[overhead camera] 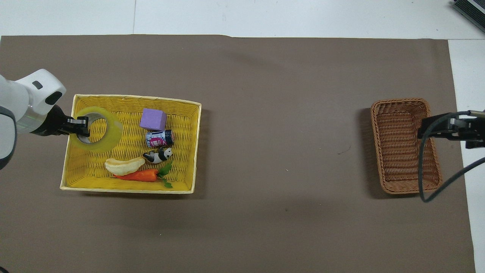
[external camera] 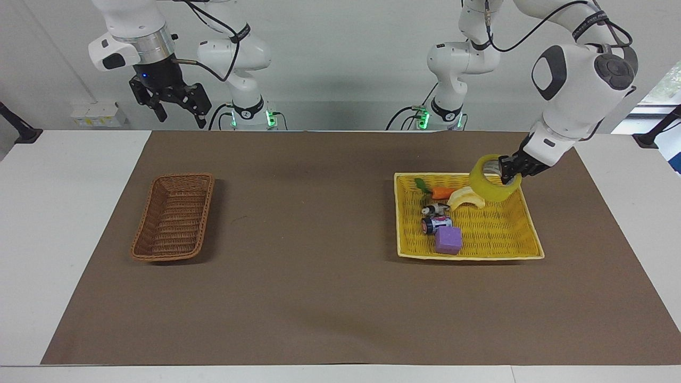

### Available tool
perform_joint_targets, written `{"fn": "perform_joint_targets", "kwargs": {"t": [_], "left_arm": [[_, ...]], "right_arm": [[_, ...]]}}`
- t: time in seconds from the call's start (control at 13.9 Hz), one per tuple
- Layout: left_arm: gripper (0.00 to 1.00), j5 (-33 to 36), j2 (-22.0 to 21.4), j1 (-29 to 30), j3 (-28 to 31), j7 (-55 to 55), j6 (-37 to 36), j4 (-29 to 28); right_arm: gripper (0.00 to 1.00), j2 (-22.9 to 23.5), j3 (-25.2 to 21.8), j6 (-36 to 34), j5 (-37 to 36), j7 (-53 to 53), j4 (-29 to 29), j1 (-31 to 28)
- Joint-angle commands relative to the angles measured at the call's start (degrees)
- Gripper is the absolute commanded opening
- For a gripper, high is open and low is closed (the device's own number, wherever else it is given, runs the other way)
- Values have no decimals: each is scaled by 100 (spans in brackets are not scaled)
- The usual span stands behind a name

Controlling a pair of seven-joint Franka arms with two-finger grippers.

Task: Move tape to another basket
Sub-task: 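Reach the left gripper into the yellow basket and grasp the tape roll, then lift the tape roll with the left gripper toward the brown basket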

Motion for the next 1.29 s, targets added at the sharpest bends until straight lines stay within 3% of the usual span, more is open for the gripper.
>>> {"fn": "perform_joint_targets", "kwargs": {"t": [0.0, 0.36, 0.57, 1.08, 1.22], "left_arm": [[0, -28, -2, -55, -354, -702, -557, 477], [0, -98, -2, -55, -1277, -2153, -392, 513], [0, -501, -2, -64, -1629, -2681, -103, 486], [0, -1160, -256, -64, -1744, -2946, 338, -40], [0, -1703, -475, -64, -1762, -2963, 1114, -495]], "right_arm": [[100, -75, 8, 7, 83, -159, -70, -69], [100, -75, 8, -2, 83, -159, -70, -69], [100, -75, 8, 7, 83, -159, -70, -69], [100, -75, 8, -2, 92, -159, -70, -69], [100, -75, 8, 7, 83, -159, -70, -69]]}}
